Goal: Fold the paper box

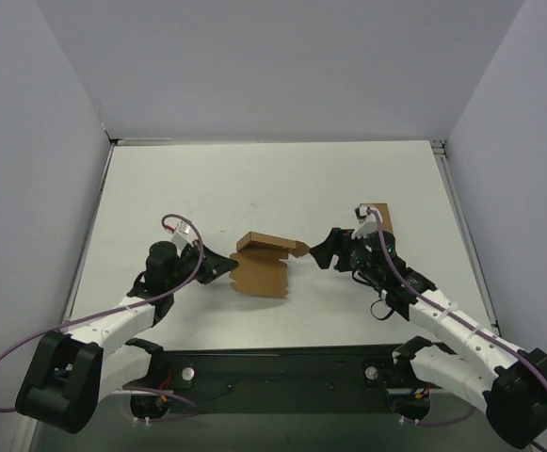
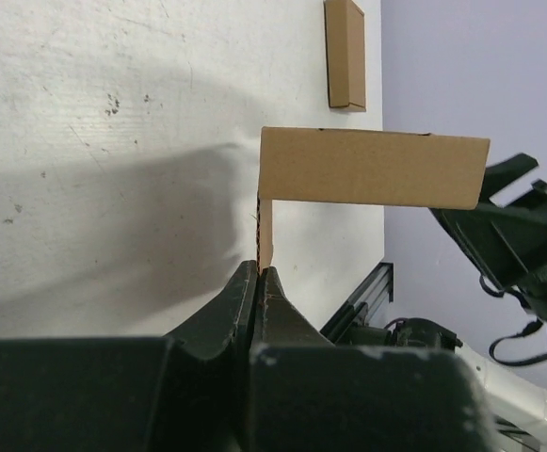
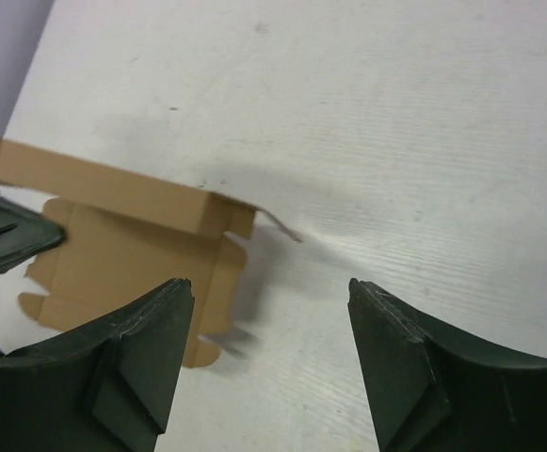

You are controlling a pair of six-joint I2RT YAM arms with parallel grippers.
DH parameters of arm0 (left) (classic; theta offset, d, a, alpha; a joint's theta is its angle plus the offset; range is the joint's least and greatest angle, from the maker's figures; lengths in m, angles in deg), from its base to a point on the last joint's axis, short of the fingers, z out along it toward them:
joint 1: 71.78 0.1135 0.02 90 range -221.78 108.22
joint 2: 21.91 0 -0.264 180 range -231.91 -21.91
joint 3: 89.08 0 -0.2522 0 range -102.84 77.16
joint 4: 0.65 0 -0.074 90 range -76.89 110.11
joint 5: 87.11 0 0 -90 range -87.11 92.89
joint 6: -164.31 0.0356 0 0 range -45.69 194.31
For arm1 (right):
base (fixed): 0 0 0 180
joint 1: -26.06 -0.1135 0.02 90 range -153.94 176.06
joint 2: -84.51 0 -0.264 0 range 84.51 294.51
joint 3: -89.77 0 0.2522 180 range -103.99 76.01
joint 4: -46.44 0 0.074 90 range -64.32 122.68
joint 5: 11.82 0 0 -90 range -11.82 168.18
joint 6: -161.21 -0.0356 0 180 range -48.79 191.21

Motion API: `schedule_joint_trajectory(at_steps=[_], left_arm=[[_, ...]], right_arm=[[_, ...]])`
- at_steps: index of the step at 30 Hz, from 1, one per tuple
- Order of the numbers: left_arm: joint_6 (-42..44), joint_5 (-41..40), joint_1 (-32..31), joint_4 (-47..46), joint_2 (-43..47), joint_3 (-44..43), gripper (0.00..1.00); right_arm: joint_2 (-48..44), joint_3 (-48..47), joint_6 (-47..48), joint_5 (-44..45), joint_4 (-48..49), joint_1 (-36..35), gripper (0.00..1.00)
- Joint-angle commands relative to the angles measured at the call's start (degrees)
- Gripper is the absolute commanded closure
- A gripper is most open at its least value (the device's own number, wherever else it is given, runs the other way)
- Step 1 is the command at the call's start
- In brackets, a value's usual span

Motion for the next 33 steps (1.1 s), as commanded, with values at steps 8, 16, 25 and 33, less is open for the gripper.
schedule_joint_trajectory(at_steps=[8, 16, 25, 33], left_arm=[[-0.12, 8.8, 1.62, -4.58, 0.59, -1.44, 1.0], [-1.71, 9.77, 2.06, -7.13, -0.11, -0.2, 1.0], [-3.11, 10.48, 2.24, -8.36, -0.03, -0.2, 1.0], [-3.03, 10.39, 2.24, -7.66, 0.68, 0.23, 1.0]], right_arm=[[13.71, -3.21, 1.92, -5.81, -3.04, 11.17, 0.35], [18.99, -2.5, 4.73, -9.51, 5.57, 8.27, 0.36], [21.54, -3.21, 4.04, -0.64, 3.82, 9.15, 0.36], [20.84, -3.3, 5.09, -2.82, 6.8, 9.5, 0.36]])
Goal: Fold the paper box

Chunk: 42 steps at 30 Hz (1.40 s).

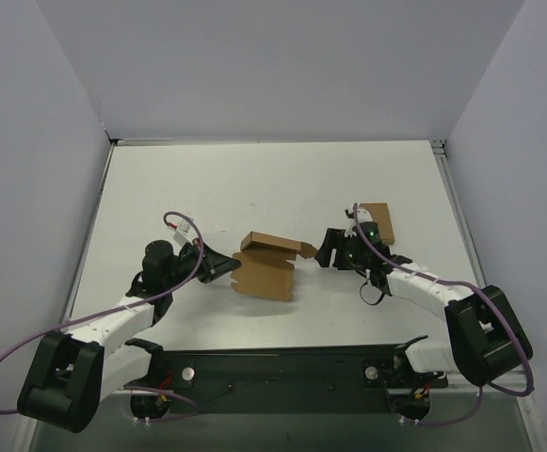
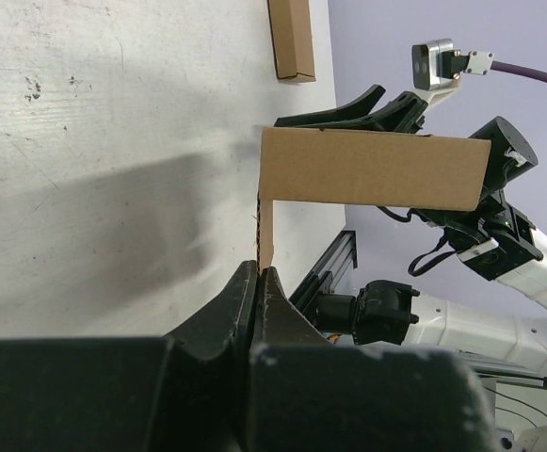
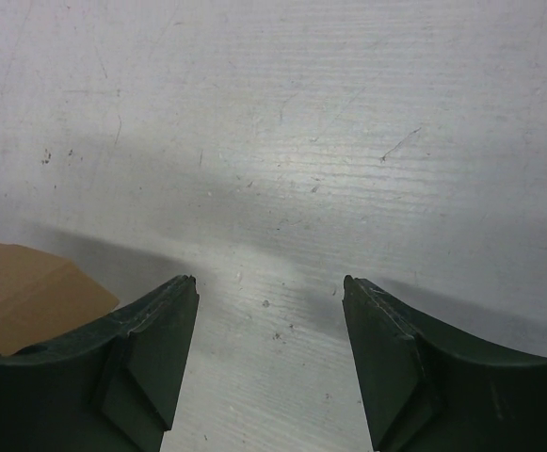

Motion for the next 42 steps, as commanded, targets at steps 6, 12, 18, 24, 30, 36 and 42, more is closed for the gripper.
schedule_joint_trajectory(at_steps=[6, 12, 18, 24, 30, 36, 42], left_arm=[[-0.1, 1.65, 0.43, -3.26, 0.61, 0.83, 1.0], [0.61, 1.12, 0.43, -3.26, -0.09, 1.09, 1.0], [1.57, 1.21, 0.43, -3.88, -2.2, 1.18, 1.0], [2.1, 2.17, 0.34, -4.32, -4.4, 0.92, 1.0], [2.28, 2.52, 0.25, -4.49, -5.1, 0.3, 1.0], [2.8, 2.96, -0.28, -4.49, -6.42, 0.13, 1.0], [4.03, 4.81, -0.89, -4.32, -8.35, -0.05, 1.0]], right_arm=[[-1.48, -0.73, 3.46, -4.64, 9.72, -1.94, 0.36], [-3.94, 0.15, 7.5, -5.69, 9.99, -6.68, 0.36], [-5.17, 0.59, 8.56, -6.23, 9.02, -8.0, 0.36], [-5.0, -0.2, 9.44, -7.8, 8.67, -8.44, 0.37], [-3.42, -1.26, 9.61, -8.07, 9.11, -9.24, 0.38], [-2.27, -1.88, 9.96, -7.98, 9.28, -9.94, 0.38], [-3.15, -1.44, 10.23, -7.45, 9.64, -10.03, 0.38]])
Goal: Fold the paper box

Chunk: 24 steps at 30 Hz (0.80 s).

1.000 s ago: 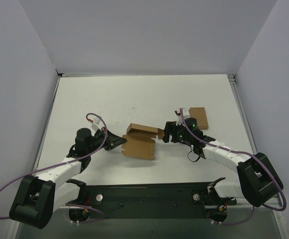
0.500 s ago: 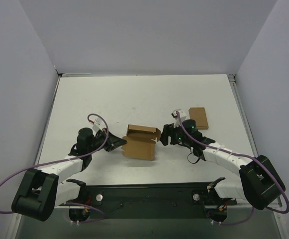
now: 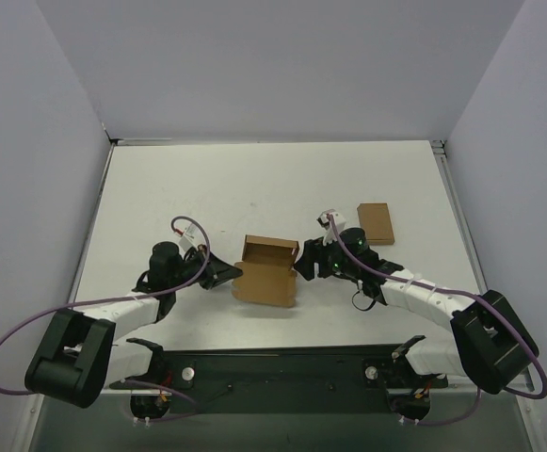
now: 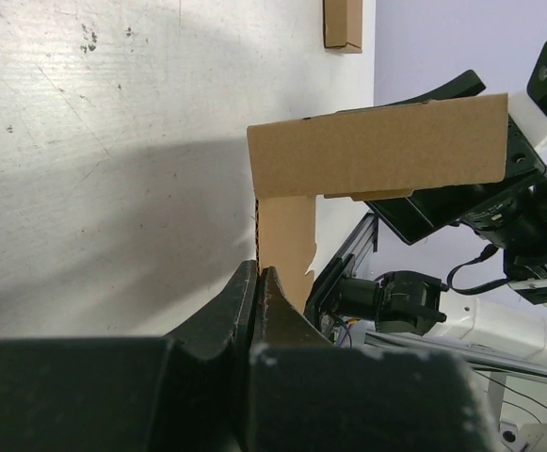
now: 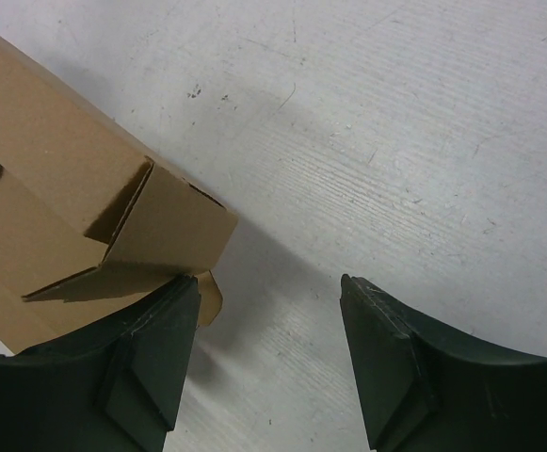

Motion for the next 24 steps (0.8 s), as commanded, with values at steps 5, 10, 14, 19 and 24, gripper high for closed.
schedule_joint_trajectory(at_steps=[5, 10, 14, 19, 24], left_arm=[[3.06, 7.18, -0.65, -2.55, -2.81, -1.32, 1.0], [4.11, 9.47, -0.65, -1.85, -3.6, -1.93, 1.0], [5.08, 10.44, -0.65, -0.44, -3.69, -2.37, 1.0], [6.4, 12.63, -0.65, 0.62, -4.13, -2.72, 1.0], [7.8, 15.36, -0.65, 0.97, -5.01, -2.81, 1.0]], right_arm=[[-1.03, -2.05, 2.08, -4.65, 4.96, -0.5, 0.37], [-1.38, -1.08, 2.08, -7.29, 7.95, -0.5, 0.37], [-1.21, -0.64, 2.17, -8.26, 9.62, -0.23, 0.37], [-1.56, 0.41, 1.47, -10.1, 12.61, 0.73, 0.38], [-1.82, 0.76, 0.85, -12.91, 14.72, 1.7, 0.39]])
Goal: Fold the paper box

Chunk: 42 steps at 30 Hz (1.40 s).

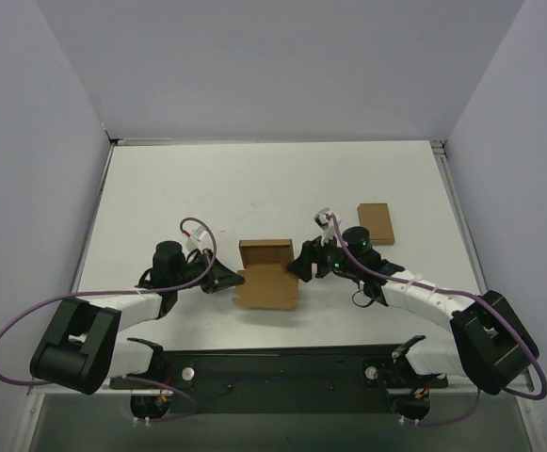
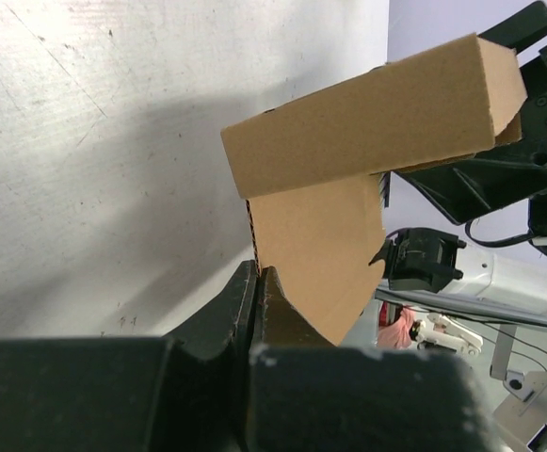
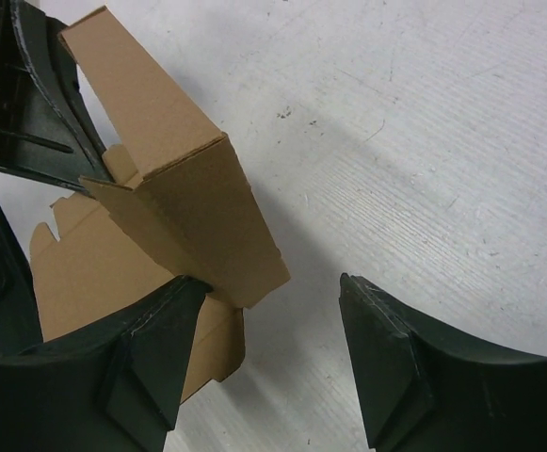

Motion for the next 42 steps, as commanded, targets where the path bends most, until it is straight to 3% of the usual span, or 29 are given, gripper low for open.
schedule_joint_trajectory(at_steps=[1, 8, 22, 28, 42], left_arm=[[3.17, 9.57, -0.76, -0.76, -0.86, -1.96, 1.0], [0.89, 11.33, -0.76, -4.89, -1.74, -0.82, 1.0], [2.64, 11.33, -1.99, -1.56, -0.42, -2.22, 1.0], [3.43, 11.16, -2.43, -0.41, -0.51, -2.75, 1.0], [3.61, 10.8, -2.96, -1.37, 2.03, -2.93, 1.0]], right_arm=[[-1.84, 0.24, 0.0, -3.43, 8.49, 1.02, 0.39], [-2.64, 0.68, -0.27, -5.63, 9.63, 2.42, 0.39], [-0.27, -1.86, -2.2, -14.41, 10.08, 2.96, 0.39], [0.09, -2.83, -0.79, -13.45, 7.53, 2.17, 0.41], [-0.09, -2.75, -0.18, -11.87, 6.03, 1.55, 0.71]])
